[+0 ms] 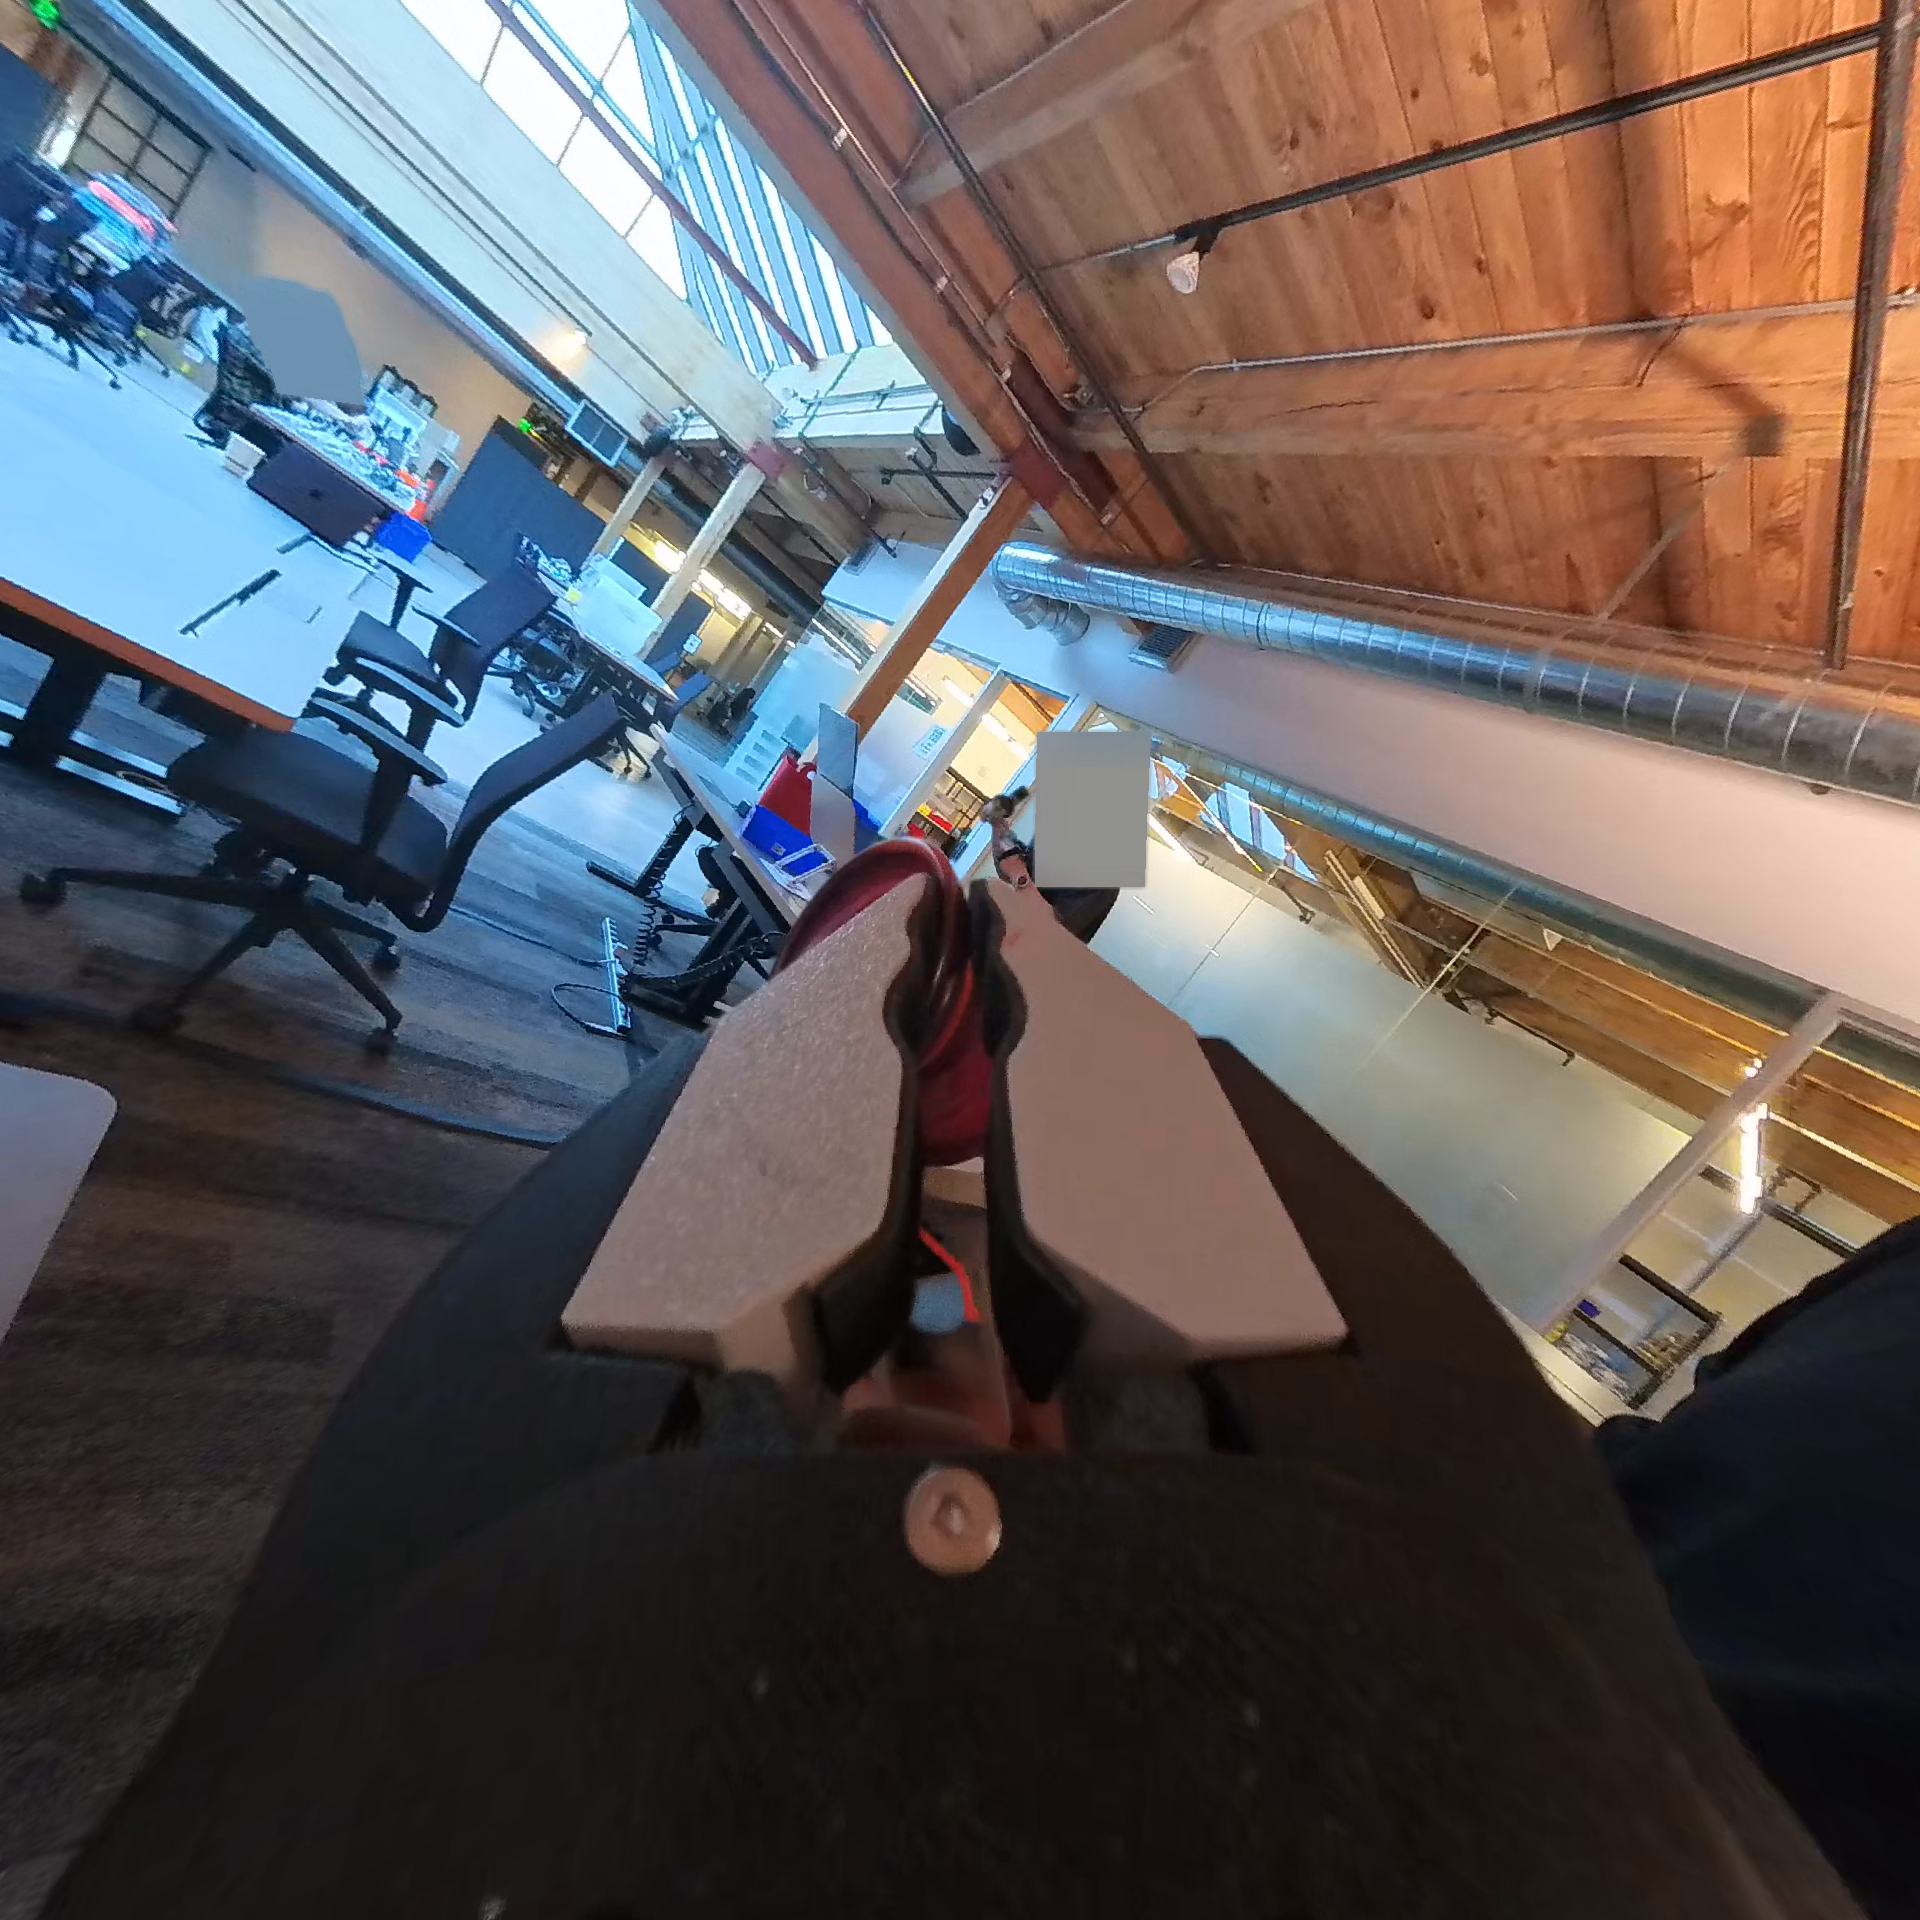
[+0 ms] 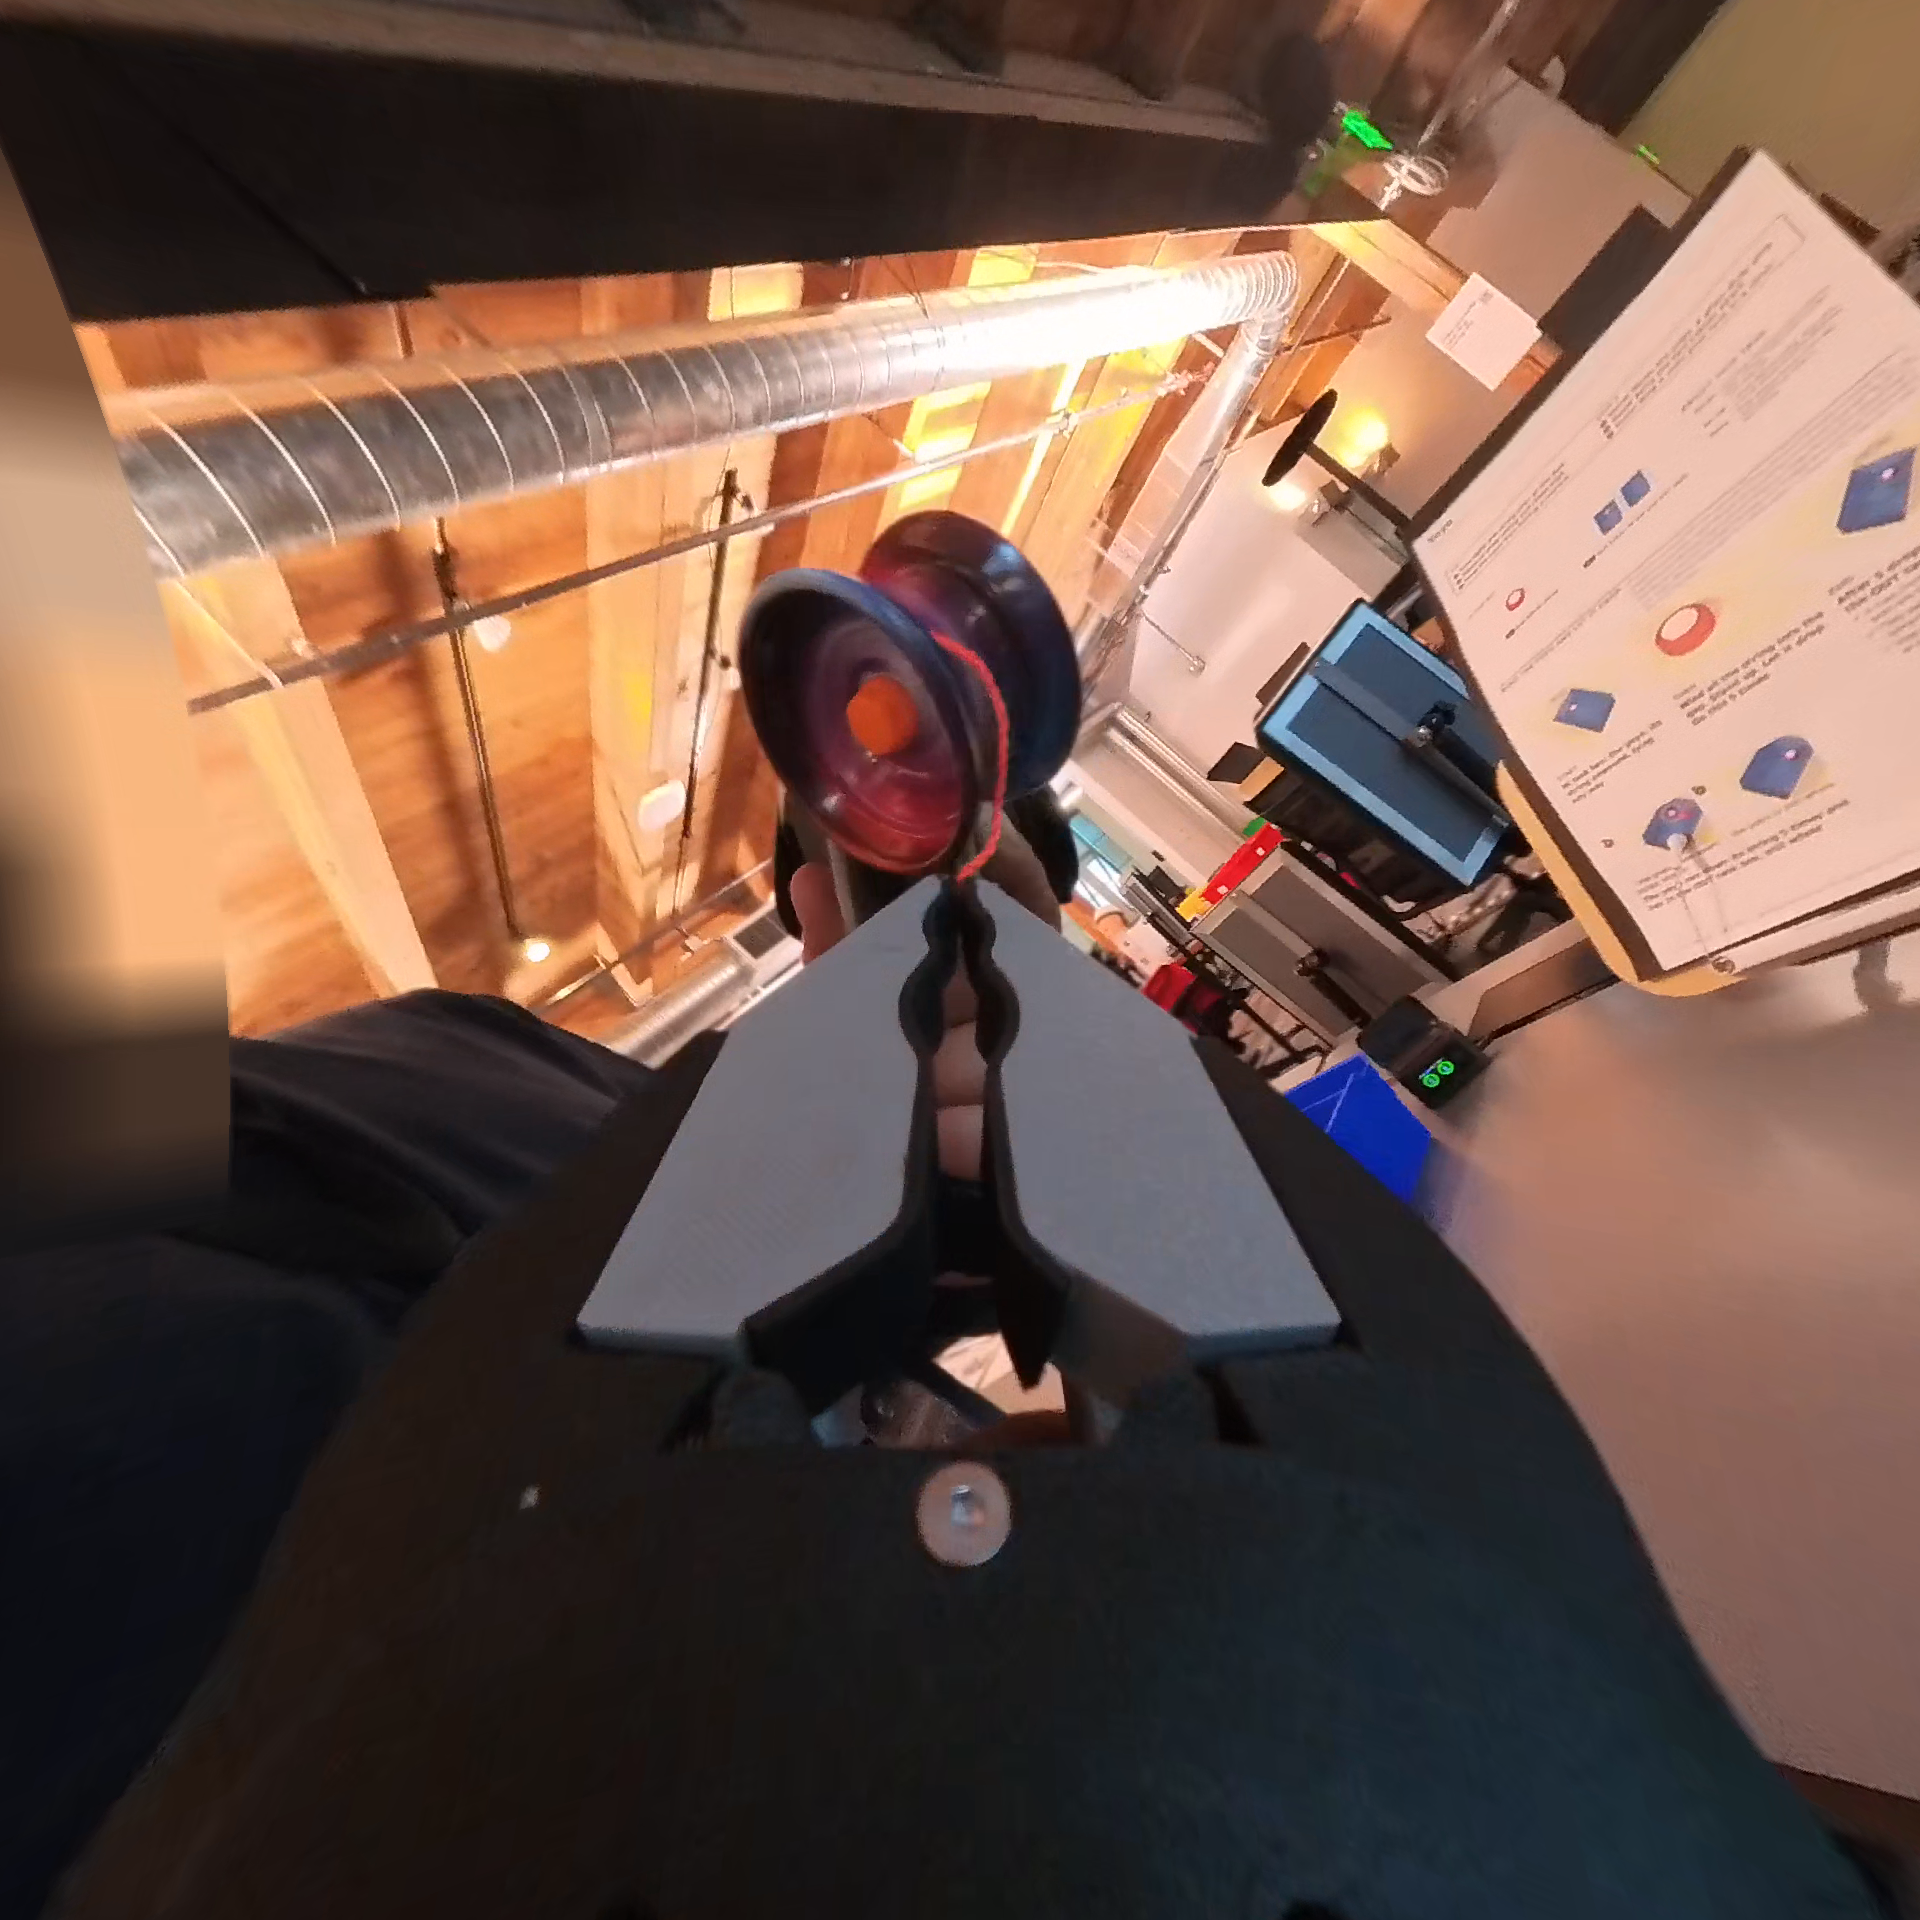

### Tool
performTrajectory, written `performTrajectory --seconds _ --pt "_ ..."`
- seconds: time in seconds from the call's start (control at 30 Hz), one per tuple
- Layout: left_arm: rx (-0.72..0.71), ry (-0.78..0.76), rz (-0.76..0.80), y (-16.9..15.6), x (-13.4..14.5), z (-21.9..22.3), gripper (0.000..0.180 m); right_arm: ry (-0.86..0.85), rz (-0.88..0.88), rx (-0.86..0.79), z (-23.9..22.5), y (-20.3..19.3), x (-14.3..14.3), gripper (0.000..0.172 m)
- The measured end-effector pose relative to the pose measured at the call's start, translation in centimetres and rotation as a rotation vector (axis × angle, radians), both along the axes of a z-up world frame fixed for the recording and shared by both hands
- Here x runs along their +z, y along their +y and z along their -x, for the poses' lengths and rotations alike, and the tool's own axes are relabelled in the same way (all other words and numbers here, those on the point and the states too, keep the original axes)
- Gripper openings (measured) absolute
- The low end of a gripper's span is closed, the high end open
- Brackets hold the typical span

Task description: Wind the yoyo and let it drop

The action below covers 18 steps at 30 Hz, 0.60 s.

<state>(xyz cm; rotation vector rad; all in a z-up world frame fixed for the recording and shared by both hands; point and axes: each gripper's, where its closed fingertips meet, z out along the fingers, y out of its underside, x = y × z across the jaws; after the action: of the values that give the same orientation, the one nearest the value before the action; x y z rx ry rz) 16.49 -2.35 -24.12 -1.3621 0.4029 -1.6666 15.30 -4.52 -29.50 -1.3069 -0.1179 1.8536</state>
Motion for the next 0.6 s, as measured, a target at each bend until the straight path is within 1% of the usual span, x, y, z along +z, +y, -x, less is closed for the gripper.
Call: performTrajectory --seconds 0.13,0.27,0.4,0.6 --pt "-0.005 0.020 -0.041 -0.45 -0.02 -0.57 0.002 0.060 0.010 0.038 0.07 -0.36 0.13 0.000" --pt "-0.007 0.018 -0.044 -0.30 0.17 -0.73 0.002 0.125 -0.010 0.043 -0.32 -0.67 0.71 0.000" --pt "-0.009 0.002 -0.019 0.05 0.09 -0.64 0.002 0.132 -0.023 0.028 -0.91 -0.60 0.91 0.000" --pt "-0.017 0.011 -0.025 -0.10 -0.10 -0.93 0.002 0.148 -0.008 0.043 -0.83 -0.68 0.79 0.000"
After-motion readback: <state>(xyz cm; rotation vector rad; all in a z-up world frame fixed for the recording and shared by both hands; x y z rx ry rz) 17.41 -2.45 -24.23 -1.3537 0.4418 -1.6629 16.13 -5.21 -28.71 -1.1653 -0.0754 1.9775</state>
